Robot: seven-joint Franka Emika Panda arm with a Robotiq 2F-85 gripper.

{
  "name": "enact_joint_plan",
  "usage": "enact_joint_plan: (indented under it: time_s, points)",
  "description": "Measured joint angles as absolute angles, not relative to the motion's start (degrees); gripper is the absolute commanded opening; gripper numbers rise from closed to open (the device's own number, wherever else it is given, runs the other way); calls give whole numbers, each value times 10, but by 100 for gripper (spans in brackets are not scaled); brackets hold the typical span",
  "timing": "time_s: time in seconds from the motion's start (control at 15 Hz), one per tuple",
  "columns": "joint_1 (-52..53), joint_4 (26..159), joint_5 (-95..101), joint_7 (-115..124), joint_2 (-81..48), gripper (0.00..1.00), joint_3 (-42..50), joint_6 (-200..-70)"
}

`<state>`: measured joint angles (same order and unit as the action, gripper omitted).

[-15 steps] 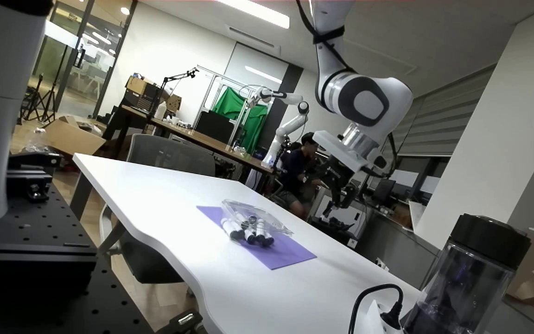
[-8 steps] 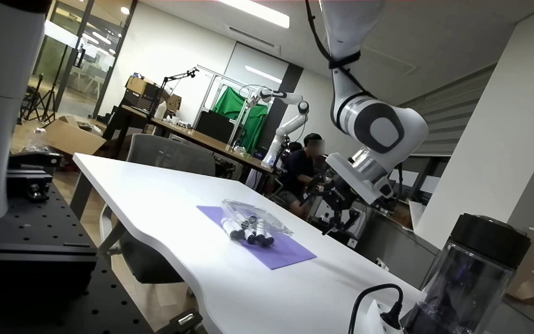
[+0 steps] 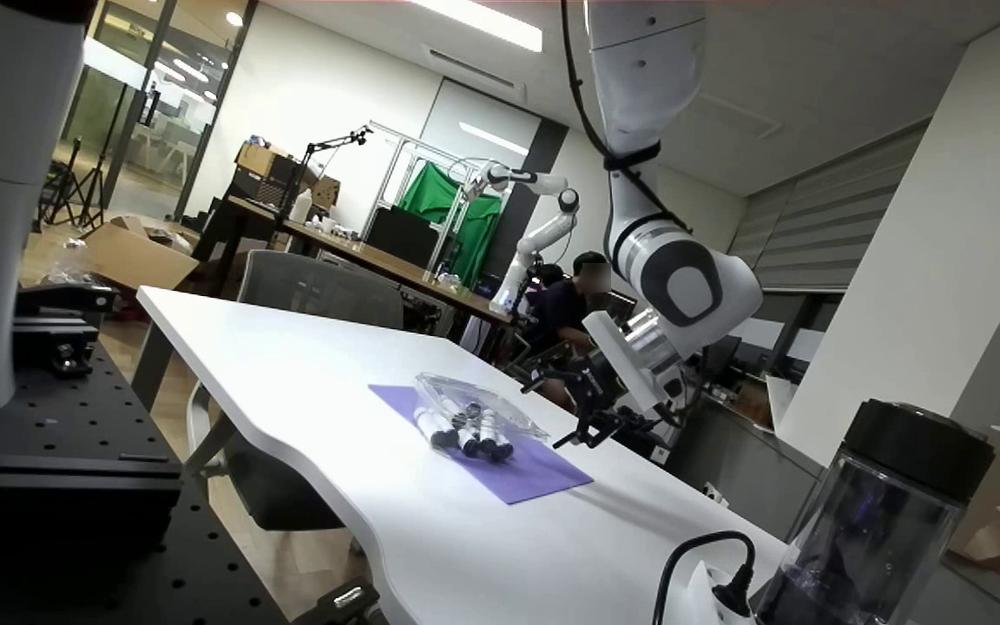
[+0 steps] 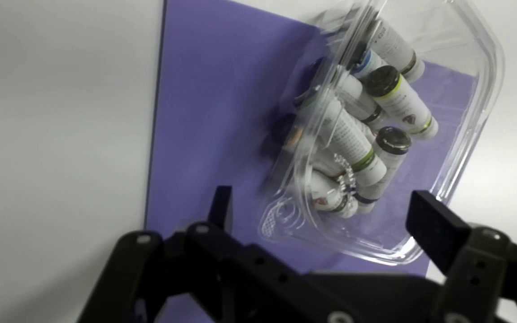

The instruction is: Open the lid of the plastic container.

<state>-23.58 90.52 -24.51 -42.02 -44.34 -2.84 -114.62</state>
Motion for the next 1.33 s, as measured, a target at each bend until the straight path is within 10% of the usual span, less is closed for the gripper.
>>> enact_joint_plan:
  time_s: [1.33]
  points:
    - [-277, 759, -383, -405, -516, 100, -34, -902]
